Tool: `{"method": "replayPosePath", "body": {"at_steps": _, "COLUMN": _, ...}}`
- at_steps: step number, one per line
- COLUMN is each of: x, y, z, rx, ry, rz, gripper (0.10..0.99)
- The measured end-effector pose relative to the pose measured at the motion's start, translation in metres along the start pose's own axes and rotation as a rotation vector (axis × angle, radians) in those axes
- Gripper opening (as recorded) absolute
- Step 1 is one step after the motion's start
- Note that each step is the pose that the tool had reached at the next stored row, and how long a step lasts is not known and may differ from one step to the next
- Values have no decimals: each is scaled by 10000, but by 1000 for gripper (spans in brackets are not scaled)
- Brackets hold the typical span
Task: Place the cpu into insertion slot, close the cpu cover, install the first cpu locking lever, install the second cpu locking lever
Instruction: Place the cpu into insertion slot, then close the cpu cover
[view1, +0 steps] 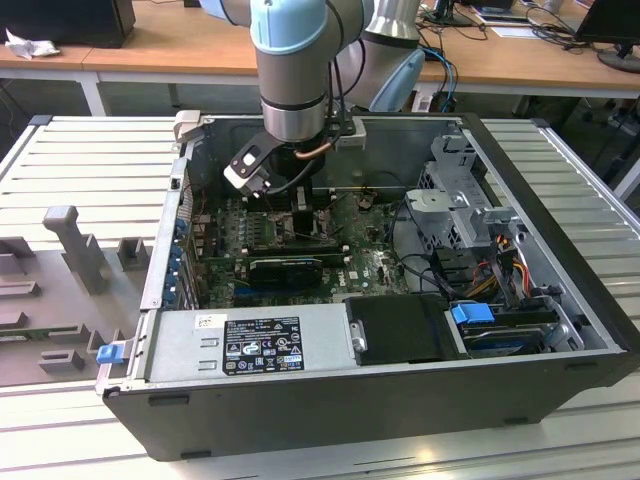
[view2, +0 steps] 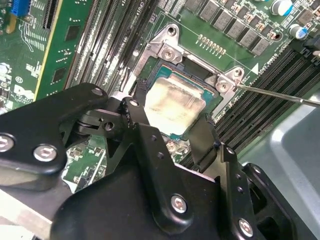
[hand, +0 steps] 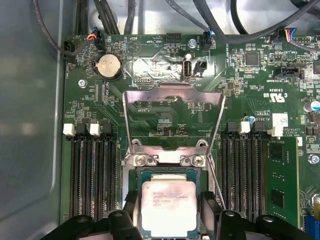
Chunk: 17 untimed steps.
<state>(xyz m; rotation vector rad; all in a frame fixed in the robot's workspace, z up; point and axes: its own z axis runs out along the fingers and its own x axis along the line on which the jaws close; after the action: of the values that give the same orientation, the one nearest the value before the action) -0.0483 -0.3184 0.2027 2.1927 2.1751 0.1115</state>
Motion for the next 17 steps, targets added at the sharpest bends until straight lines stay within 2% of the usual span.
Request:
{"method": "replayPosePath", "body": {"at_steps": 3, "x": 1, "y": 7, "z": -79, "rx": -2, "ry": 2, "rz": 1, "gripper": 604}}
{"method": "replayPosePath", "body": {"at_steps": 6, "x": 2, "y": 10, "z": -115, "rx": -1, "ry": -3, "rz": 0, "gripper": 400}}
{"method": "replayPosePath", "body": {"at_steps": 7, "x": 2, "y": 12, "z": -134, "rx": -1, "ry": -4, "rz": 0, "gripper": 220}}
{"method": "replayPosePath", "body": {"at_steps": 9, "x": 2, "y": 14, "z": -161, "rx": -1, "ry": -5, "rz": 2, "gripper": 106}}
{"method": "replayPosePath", "body": {"at_steps": 17, "x": 3, "y": 22, "z": -209, "rx": -1, "ry": -3, "rz": 1, "gripper": 106}}
